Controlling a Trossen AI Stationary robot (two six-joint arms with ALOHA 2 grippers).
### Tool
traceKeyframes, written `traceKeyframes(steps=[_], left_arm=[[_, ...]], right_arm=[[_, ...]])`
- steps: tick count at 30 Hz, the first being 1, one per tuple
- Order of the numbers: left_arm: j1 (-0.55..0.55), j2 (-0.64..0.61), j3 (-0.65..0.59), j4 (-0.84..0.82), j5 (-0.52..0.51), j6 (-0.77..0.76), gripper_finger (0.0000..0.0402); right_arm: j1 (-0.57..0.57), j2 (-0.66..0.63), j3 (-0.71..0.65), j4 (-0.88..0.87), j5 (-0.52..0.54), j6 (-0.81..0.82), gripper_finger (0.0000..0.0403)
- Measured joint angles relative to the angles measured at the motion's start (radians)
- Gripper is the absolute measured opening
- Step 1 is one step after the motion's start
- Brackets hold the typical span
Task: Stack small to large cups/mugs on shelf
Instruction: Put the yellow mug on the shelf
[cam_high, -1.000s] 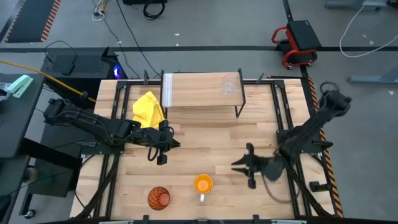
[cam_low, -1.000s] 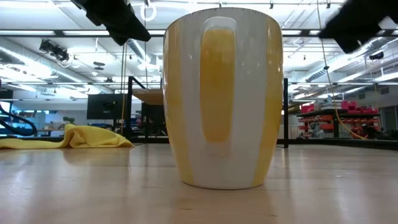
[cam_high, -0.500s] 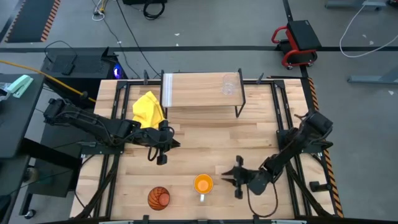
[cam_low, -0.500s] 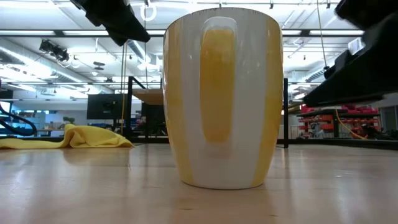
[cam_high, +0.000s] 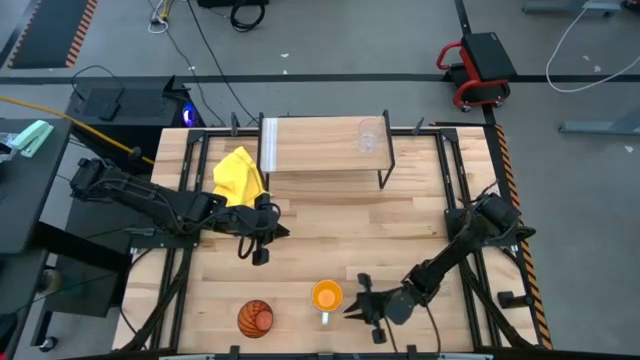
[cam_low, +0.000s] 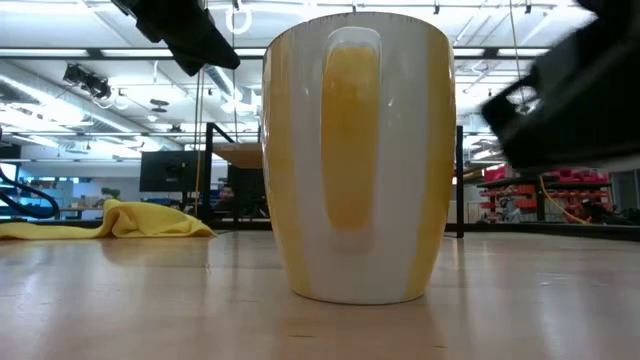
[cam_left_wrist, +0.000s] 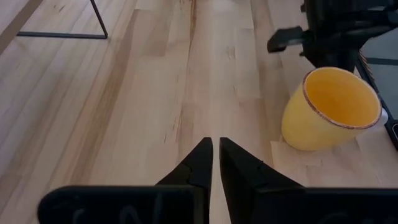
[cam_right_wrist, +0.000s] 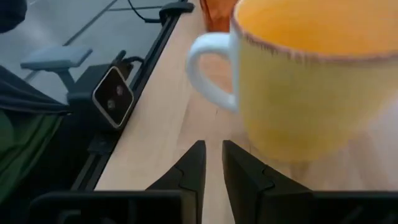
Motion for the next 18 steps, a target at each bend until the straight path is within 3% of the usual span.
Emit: traceKeyframes(steps=[6, 18], left_arm=[[0.0, 0.0, 0.0, -0.003, 0.0, 0.0, 0.0037], [0.0, 0.0, 0.0, -0.002, 0.0, 0.001, 0.003]], right_arm=[[-0.054, 0.038, 0.082, 0.0, -0.092, -0.102, 0.0056], [-0.132, 0.044, 0.066, -0.01, -0.033, -0.15, 0.0038]])
